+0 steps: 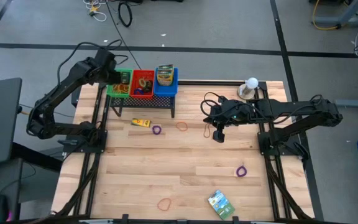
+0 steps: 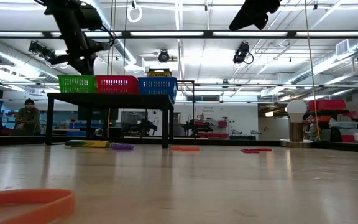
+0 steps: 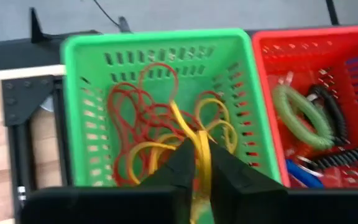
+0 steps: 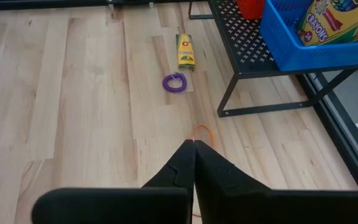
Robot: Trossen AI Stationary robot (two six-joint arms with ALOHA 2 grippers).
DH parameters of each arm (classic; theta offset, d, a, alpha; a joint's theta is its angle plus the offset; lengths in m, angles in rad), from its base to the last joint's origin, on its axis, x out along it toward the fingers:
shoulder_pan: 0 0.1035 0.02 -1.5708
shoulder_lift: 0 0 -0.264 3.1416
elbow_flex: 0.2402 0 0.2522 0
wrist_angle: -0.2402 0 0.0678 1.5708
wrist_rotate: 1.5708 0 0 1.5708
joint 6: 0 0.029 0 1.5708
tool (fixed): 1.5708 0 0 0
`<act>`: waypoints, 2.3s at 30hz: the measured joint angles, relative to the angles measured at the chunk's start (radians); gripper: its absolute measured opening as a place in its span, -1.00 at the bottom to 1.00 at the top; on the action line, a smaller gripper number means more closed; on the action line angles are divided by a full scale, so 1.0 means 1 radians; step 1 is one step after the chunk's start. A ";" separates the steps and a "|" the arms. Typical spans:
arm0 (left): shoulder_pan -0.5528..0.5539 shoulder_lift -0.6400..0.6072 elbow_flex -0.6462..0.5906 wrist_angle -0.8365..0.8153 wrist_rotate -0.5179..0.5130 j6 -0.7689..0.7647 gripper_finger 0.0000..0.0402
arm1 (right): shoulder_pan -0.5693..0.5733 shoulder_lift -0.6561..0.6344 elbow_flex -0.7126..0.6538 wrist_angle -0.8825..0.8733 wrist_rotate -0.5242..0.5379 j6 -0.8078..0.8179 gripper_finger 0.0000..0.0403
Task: Pick & Place Office Desk Supplies
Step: Put the yellow rubber band into the green bin on the shelf, then put the violet spring rubber band into the red bin on the shelf
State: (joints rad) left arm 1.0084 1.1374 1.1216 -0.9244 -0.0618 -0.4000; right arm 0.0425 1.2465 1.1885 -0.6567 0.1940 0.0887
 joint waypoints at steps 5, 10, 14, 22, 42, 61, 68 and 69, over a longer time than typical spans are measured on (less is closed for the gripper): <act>-0.001 0.000 0.037 -0.033 0.069 0.000 -0.49 | 0.000 0.000 0.000 0.001 0.000 0.000 -0.96; -0.001 0.000 0.078 -0.104 0.074 0.007 -0.19 | 0.000 0.001 0.000 0.002 0.000 0.000 -0.96; -0.001 0.000 0.095 -0.136 0.075 0.003 -0.01 | 0.000 0.001 0.000 0.002 0.001 0.000 -0.96; -0.002 0.027 0.214 -0.141 0.109 0.069 0.04 | -0.001 0.001 0.000 0.002 0.004 0.000 -0.96; -0.565 0.042 0.367 0.047 -0.108 0.225 -0.97 | -0.009 -0.047 -0.242 0.286 0.048 0.151 -0.98; -0.968 0.171 0.185 0.531 -0.177 0.219 -0.98 | -0.011 -0.207 -0.384 0.311 0.046 0.292 -0.95; -1.123 0.165 -0.079 0.709 -0.296 0.024 -0.98 | 0.012 -0.207 -0.384 0.270 0.050 0.292 -0.94; -1.143 0.165 -0.109 0.717 -0.316 -0.006 -0.97 | 0.020 -0.207 -0.384 0.259 0.050 0.293 -0.94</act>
State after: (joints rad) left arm -0.1341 1.3022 1.0124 -0.2072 -0.3778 -0.4056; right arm 0.0621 1.0397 0.8047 -0.3975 0.2443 0.3813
